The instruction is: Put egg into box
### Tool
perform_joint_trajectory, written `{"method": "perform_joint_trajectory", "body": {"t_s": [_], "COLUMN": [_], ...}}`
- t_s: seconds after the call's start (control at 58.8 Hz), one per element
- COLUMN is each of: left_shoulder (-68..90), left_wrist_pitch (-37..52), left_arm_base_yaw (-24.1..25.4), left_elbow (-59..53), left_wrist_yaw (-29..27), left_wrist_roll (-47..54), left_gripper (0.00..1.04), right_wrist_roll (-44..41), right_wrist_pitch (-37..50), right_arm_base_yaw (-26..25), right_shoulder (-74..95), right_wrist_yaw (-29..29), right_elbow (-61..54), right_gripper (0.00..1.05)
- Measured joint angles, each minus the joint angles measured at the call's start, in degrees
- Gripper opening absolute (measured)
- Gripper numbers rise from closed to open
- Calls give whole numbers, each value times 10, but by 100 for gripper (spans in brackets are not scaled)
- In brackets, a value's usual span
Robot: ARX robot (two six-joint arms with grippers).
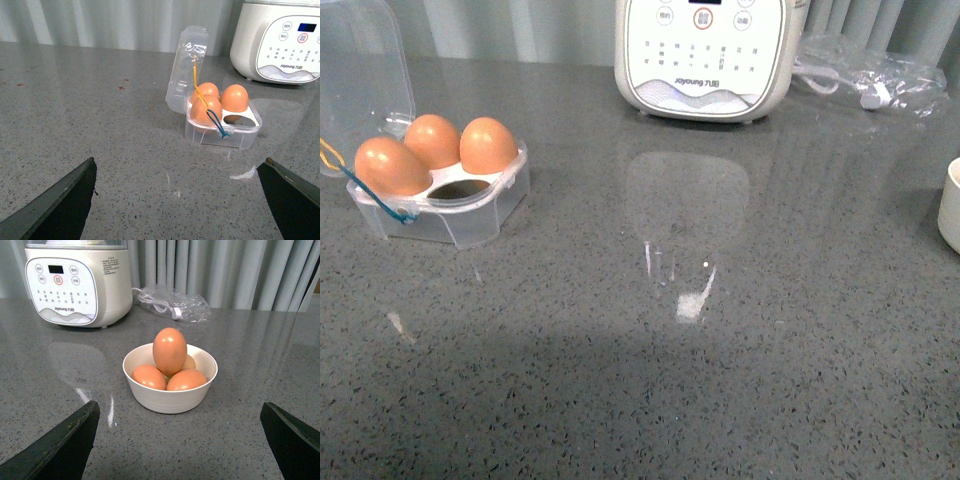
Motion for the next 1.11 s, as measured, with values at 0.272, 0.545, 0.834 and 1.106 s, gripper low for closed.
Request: {"method": "perform_joint_trajectory", "body": {"t_s": [0.272,0.545,0.834,1.106], "left_shoulder": [0,0,0,0], "left_wrist_pitch": [0,0,0,0], "left_arm_base_yaw": [0,0,0,0], "left_elbow": [0,0,0,0], "left_wrist_yaw": [0,0,0,0], "left_wrist_roll": [0,0,0,0], "left_gripper": [98,98,98,98], "right_wrist_roll": [0,0,-10,-42], "right_wrist_pitch": [0,0,-11,82], "right_arm_base_yaw": [0,0,10,35], "right_shoulder": [0,0,4,126], "right_wrist_yaw": [0,0,27,53], "right_elbow": [0,0,2,82], "right_gripper": [98,98,98,98]}}
